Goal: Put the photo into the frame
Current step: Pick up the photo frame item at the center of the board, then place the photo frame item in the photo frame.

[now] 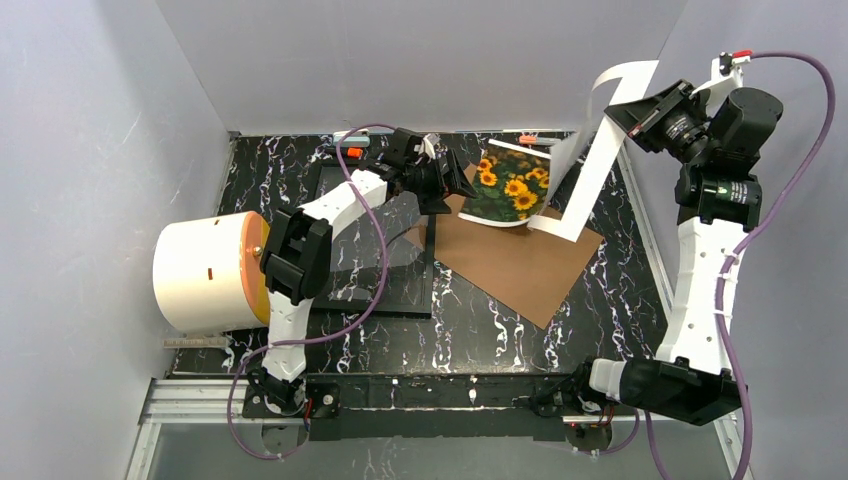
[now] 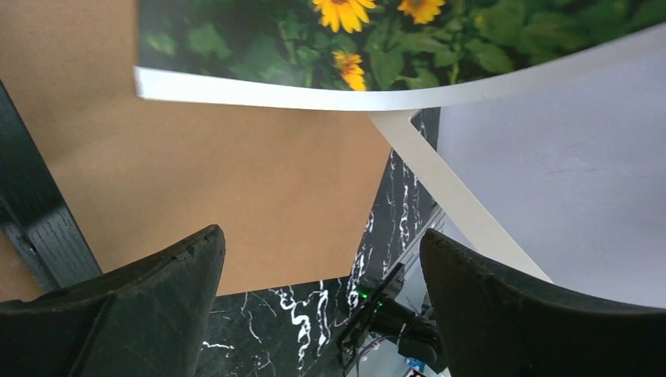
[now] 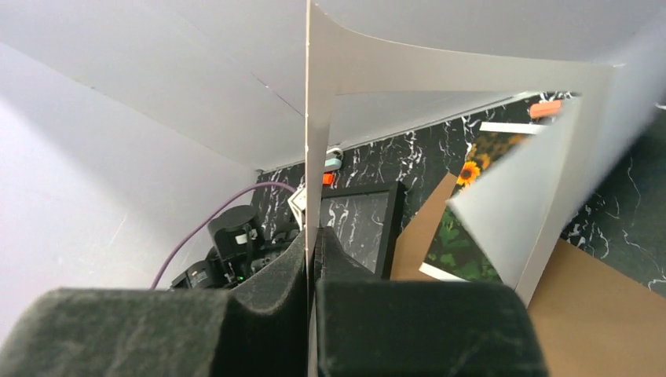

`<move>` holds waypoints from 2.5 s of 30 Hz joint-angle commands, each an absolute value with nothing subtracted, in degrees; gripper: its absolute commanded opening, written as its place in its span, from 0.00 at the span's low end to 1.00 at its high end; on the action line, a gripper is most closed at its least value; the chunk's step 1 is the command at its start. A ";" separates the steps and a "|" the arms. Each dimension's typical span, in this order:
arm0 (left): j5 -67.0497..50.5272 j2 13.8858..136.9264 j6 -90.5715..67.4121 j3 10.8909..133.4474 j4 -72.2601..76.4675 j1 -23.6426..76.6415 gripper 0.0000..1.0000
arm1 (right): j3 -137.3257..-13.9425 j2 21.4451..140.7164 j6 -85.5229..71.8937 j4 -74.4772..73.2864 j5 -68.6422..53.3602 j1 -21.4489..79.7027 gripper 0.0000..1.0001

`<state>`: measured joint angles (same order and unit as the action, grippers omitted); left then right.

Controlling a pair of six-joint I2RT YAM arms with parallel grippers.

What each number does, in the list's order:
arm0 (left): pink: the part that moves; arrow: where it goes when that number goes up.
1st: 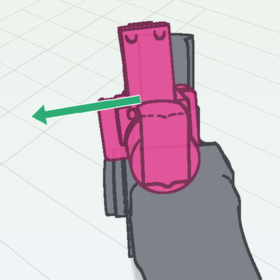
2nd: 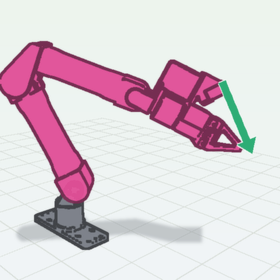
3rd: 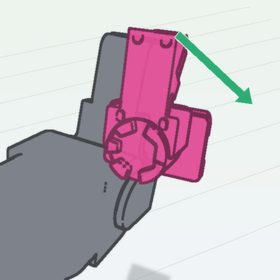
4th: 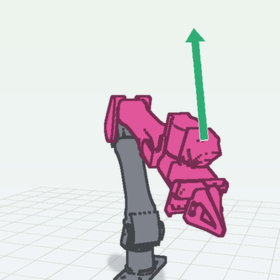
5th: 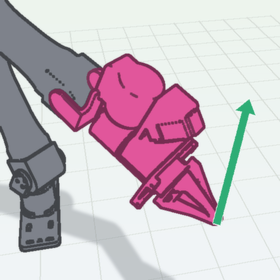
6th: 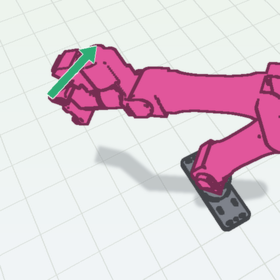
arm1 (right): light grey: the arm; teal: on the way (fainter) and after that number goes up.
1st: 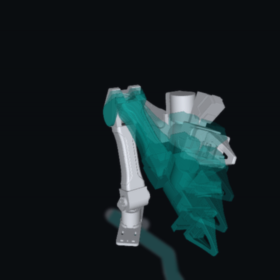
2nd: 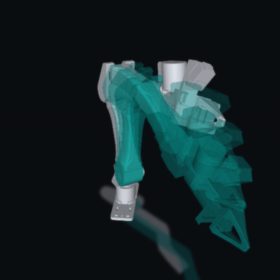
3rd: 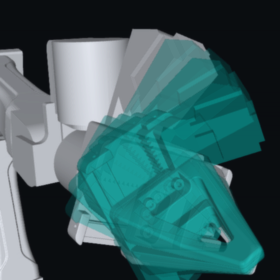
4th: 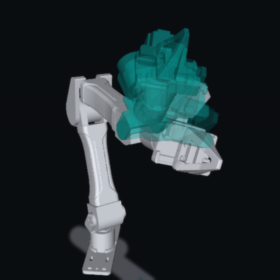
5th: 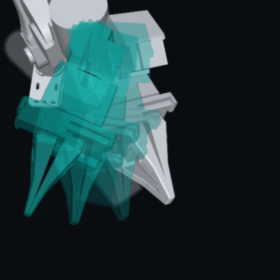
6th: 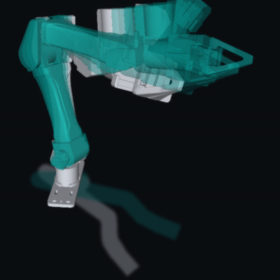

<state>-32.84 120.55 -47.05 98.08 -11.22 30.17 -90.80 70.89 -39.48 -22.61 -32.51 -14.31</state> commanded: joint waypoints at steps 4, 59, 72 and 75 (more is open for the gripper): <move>-30.10 117.50 -43.61 98.61 -14.28 30.41 0.93 | -102.65 70.94 -38.52 -23.09 -27.43 -13.34 0.09; 16.82 90.95 -26.55 102.20 -47.96 17.28 0.98 | -132.67 134.21 -27.30 -37.21 -51.82 16.69 0.17; 1.05 108.96 -18.53 104.39 -41.91 17.31 0.98 | -133.34 144.36 -30.83 -12.57 -54.21 14.77 0.36; -2.94 112.39 -16.29 103.91 -39.37 17.27 0.98 | -131.69 144.32 -30.88 -7.63 -54.54 14.83 0.33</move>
